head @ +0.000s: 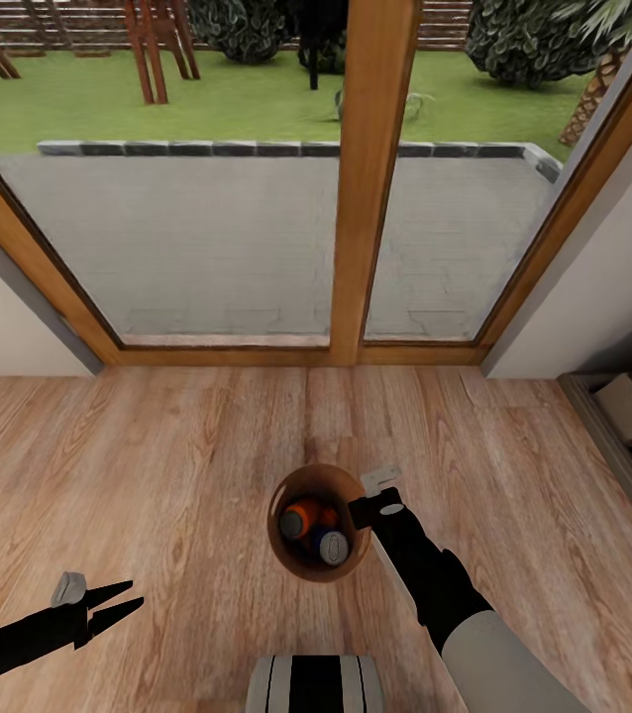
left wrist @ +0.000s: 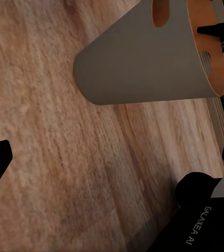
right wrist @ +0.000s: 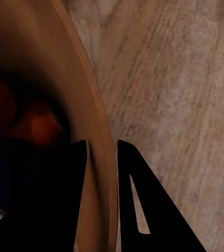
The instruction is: Put the three can of soda from the living room inside the tash can in the kitchen.
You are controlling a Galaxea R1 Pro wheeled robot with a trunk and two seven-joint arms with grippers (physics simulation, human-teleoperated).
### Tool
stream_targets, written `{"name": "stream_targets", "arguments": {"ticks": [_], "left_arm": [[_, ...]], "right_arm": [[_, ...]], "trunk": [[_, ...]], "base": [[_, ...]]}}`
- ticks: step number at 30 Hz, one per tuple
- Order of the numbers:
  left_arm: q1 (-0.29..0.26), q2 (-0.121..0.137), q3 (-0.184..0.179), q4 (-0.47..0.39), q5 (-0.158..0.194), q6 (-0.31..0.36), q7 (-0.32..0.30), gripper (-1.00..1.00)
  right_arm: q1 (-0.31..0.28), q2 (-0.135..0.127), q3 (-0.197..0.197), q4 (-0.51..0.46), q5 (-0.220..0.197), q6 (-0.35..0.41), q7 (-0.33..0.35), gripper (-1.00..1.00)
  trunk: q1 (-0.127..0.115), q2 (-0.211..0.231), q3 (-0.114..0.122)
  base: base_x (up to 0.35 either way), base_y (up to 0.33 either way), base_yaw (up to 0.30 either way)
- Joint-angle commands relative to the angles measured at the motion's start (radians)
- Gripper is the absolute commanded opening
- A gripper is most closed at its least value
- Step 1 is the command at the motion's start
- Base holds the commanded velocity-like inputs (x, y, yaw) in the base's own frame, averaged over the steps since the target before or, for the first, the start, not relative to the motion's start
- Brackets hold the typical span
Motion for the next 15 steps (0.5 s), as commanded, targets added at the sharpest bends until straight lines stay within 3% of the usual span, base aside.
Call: {"name": "stream_targets", "arguments": {"ticks": [1, 15], "left_arm": [[-0.001, 0.0, 0.0, 0.0, 0.0, 0.0, 0.0, 1.0], [-0.001, 0.0, 0.0, 0.0, 0.0, 0.0, 0.0, 1.0]], "right_arm": [[0.001, 0.0, 0.0, -0.002, -0.001, -0.013, 0.0, -1.0], [0.001, 0.0, 0.0, -0.002, -0.001, -0.013, 0.0, -1.0]], "trunk": [[0.033, 0.0, 0.0], [0.033, 0.0, 0.0]], "base": [[0.0, 0.0, 0.0], [0.0, 0.0, 0.0]]}}
